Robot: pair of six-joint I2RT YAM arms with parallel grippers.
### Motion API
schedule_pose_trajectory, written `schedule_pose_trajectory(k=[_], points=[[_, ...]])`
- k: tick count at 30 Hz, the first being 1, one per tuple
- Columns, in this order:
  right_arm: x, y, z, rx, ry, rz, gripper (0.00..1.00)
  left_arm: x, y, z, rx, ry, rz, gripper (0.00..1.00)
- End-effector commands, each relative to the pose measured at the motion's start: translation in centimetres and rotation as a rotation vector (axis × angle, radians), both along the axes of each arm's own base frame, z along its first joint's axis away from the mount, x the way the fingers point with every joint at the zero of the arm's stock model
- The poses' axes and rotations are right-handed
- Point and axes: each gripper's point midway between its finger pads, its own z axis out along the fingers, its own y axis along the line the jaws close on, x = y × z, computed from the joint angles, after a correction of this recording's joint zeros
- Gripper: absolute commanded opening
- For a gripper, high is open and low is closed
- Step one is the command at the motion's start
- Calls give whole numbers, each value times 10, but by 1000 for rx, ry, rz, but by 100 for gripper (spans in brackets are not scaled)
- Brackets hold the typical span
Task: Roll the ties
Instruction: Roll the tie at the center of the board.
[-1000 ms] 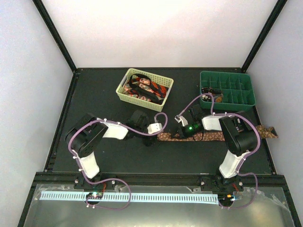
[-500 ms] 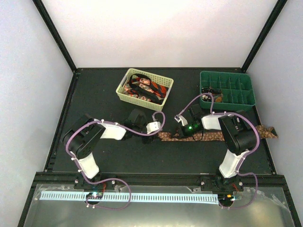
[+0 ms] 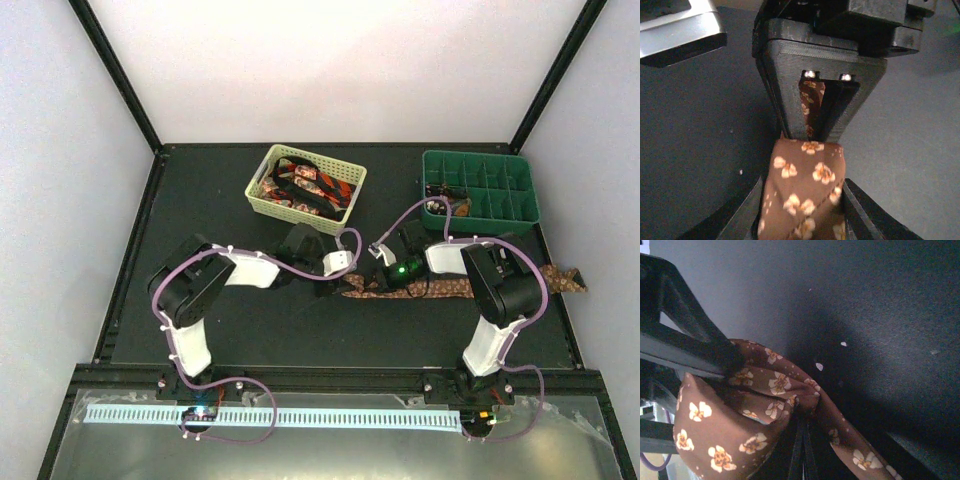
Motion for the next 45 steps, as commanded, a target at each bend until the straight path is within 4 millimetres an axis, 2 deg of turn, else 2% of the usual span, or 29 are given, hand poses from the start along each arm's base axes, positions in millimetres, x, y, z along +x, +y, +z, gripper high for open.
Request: schedule_pose_trajectory(k=[1,9,14,18,23,25,28,34,38,40,43,45], points=[[0,-4,-10,-38,11,-4,2,0,-18,1,-27,13,-44,41],[0,-3,-8,-30,7,-3,2,2,-28,-25,49,54,-42,38],[4,-3,2,-21,-20,3,4,-6,-13,-44,137,80,-36,34],[9,-9,19,-2,-61,-9,17,-9,-1,-54,203,81,-23,32],[13,-18,46,44,-90,-23,39,-11,6,-63,253,93,-13,31],[11,-16,50,74,-82,-28,47,-11,7,-65,261,97,-10,32],[7,-10,48,111,-52,-26,50,-11,8,-66,265,100,-8,32],[3,9,43,130,-14,16,47,-10,6,-65,264,103,-5,32],[1,12,31,98,1,22,42,-11,6,-65,265,106,-5,33],[3,10,27,78,-1,19,34,-11,7,-66,265,107,-4,33],[4,9,26,70,-8,16,14,-10,7,-67,266,108,0,33],[3,6,24,49,-22,16,9,-10,7,-66,267,102,3,33]])
